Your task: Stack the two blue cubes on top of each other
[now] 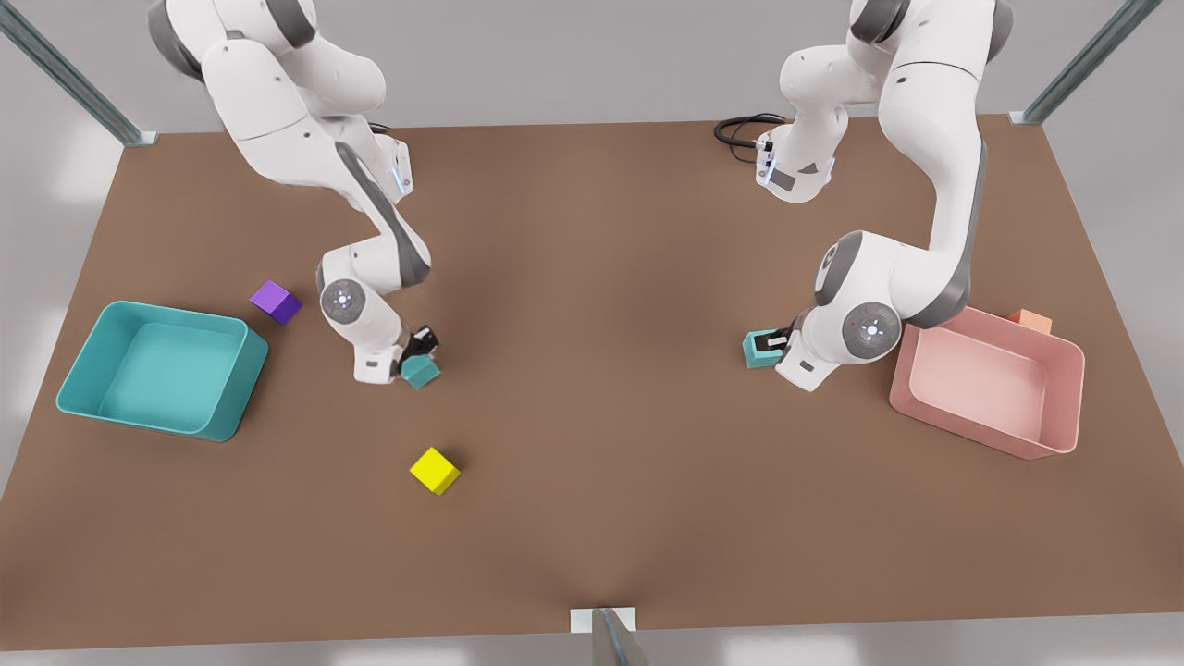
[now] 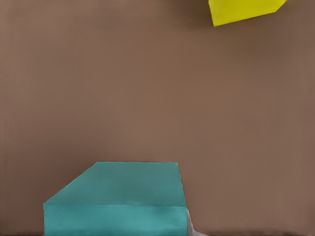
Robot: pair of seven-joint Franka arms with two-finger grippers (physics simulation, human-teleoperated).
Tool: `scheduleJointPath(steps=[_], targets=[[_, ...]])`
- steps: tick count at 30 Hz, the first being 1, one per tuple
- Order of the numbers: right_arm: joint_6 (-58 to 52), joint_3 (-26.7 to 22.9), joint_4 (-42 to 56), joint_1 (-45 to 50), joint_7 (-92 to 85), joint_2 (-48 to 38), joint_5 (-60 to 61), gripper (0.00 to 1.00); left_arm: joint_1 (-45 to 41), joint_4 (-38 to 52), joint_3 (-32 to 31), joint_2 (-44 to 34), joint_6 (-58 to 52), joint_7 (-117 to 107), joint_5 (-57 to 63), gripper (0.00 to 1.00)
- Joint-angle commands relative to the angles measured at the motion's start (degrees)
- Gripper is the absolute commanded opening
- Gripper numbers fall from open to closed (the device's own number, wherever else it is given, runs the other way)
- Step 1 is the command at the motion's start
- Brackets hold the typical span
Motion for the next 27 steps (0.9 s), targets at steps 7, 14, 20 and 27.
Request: scheduleJointPath(steps=[7,14,20,27], targets=[[-46.8,0.9,36.0,3.2,-1.6,-4.3,-1.3,0.40,0.1,0.0,0.0,-0.1,-0.1,-1.2,0.0,1.00],[-43.5,0.2,66.1,26.0,13.0,15.8,-2.0,0.39,-0.1,-12.5,-0.4,-3.6,16.4,-7.4,-0.1,1.00],[-21.6,-10.7,74.1,44.6,25.1,35.2,-3.1,0.37,3.6,-18.1,-3.0,-7.4,24.6,-6.1,3.4,1.00],[-28.8,-13.8,75.2,44.2,27.8,39.8,-3.2,0.37,5.8,-18.5,-2.9,-0.1,34.9,-5.9,9.5,1.00]])
